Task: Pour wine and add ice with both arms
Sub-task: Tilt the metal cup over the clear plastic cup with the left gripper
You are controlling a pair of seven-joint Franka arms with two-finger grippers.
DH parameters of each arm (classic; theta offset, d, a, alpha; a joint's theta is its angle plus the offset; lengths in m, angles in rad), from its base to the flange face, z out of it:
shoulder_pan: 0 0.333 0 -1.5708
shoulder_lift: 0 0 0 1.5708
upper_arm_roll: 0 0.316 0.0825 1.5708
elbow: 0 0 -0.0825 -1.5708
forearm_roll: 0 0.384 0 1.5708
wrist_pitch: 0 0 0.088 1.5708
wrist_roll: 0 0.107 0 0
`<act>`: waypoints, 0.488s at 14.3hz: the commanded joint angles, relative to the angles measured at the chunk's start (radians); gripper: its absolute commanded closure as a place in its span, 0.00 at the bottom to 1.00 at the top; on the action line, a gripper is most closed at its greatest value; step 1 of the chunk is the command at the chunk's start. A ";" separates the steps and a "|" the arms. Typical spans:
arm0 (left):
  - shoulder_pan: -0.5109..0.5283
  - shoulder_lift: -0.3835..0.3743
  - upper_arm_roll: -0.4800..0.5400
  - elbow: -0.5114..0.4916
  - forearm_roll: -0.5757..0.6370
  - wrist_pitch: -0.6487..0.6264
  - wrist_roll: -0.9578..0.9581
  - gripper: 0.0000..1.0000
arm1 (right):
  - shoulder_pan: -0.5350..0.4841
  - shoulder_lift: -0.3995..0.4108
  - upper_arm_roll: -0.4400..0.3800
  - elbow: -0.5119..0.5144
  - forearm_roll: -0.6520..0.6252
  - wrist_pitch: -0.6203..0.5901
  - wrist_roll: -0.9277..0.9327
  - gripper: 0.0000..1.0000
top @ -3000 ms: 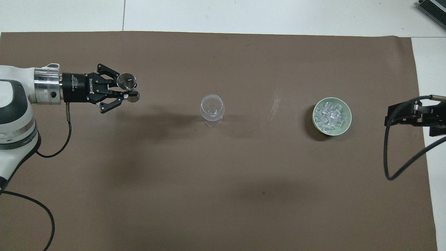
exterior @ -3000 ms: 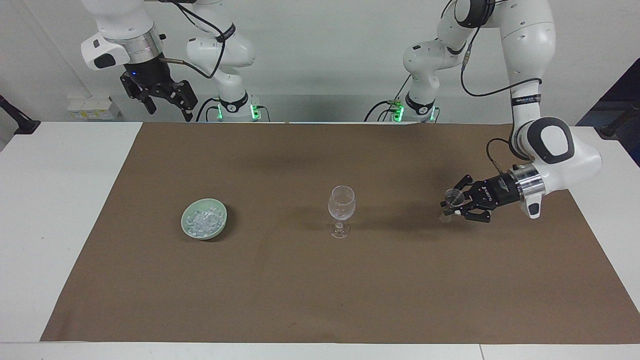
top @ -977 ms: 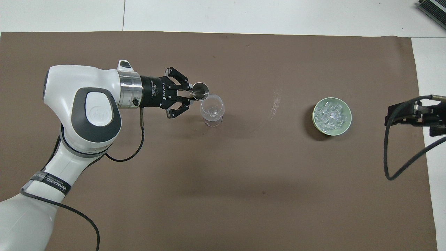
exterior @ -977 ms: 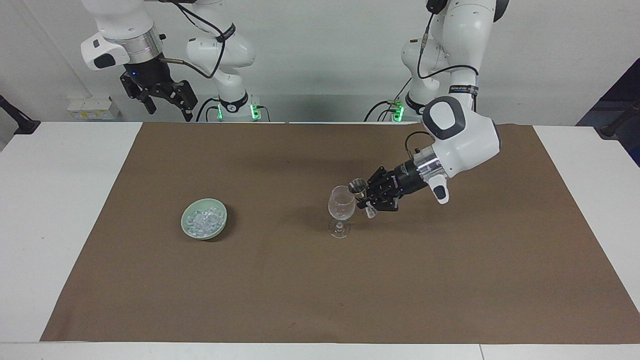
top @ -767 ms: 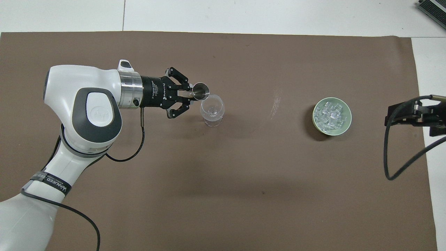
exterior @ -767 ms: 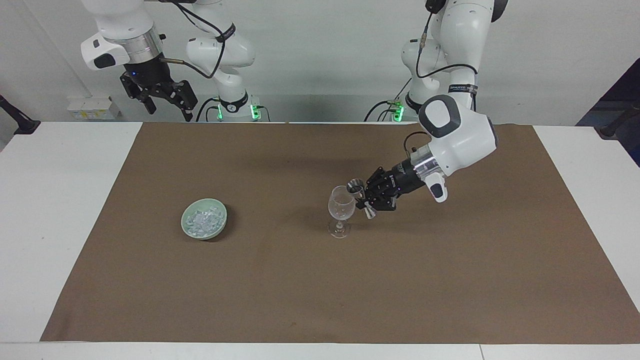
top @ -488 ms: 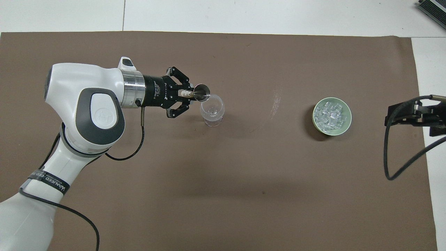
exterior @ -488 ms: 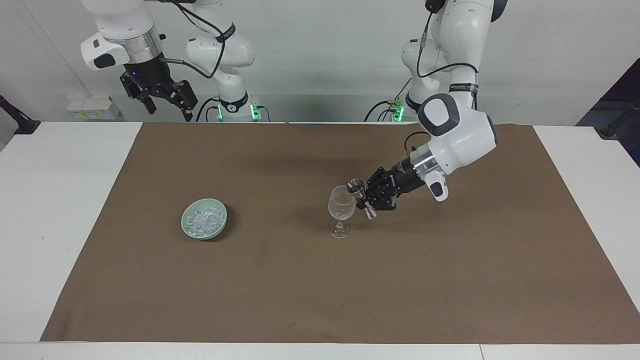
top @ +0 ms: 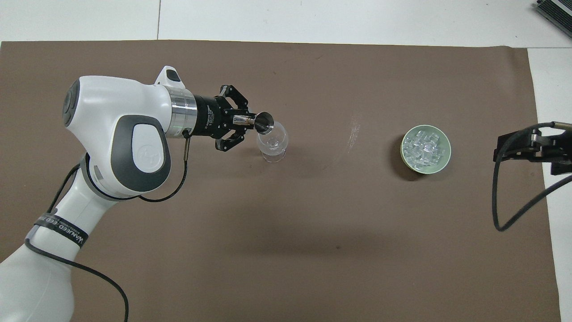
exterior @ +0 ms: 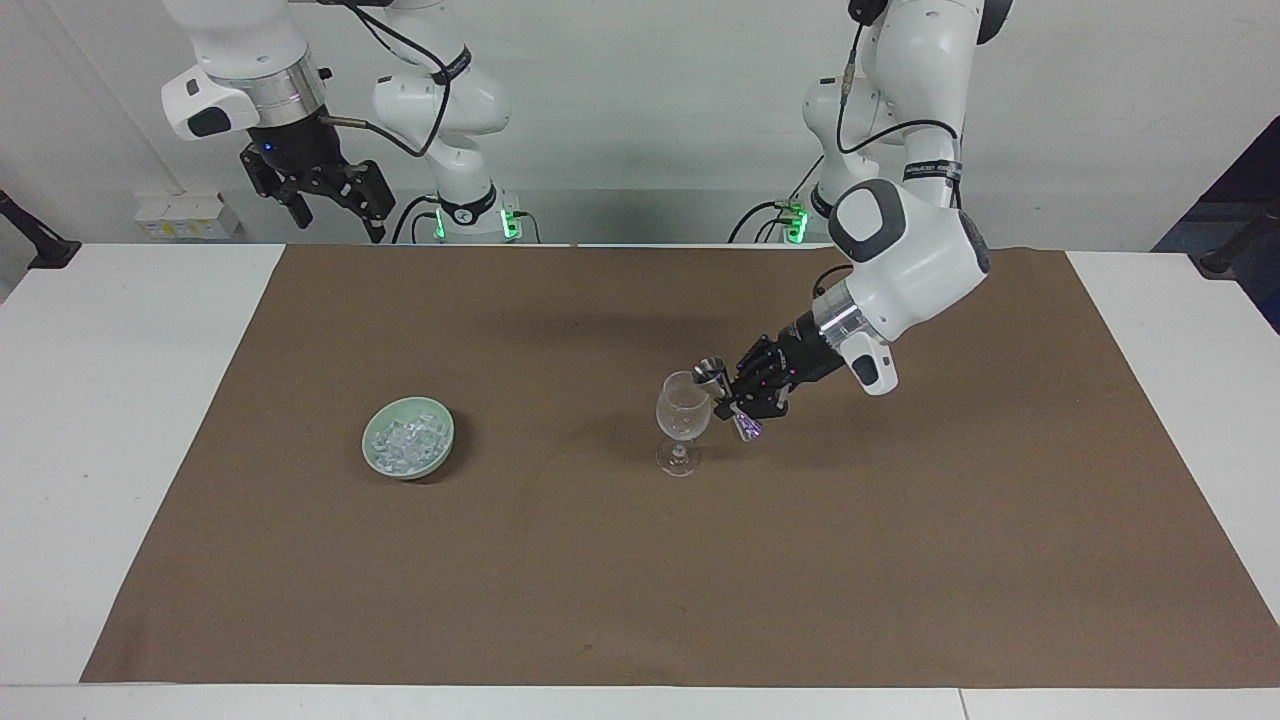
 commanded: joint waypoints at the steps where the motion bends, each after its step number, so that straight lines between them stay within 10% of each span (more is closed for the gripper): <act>1: -0.021 -0.026 0.015 -0.010 0.067 0.014 0.007 1.00 | -0.016 0.000 0.002 0.010 0.021 -0.014 -0.024 0.00; 7: -0.046 -0.034 0.015 -0.010 0.144 0.022 0.006 1.00 | -0.016 0.000 0.002 0.009 0.021 -0.014 -0.024 0.00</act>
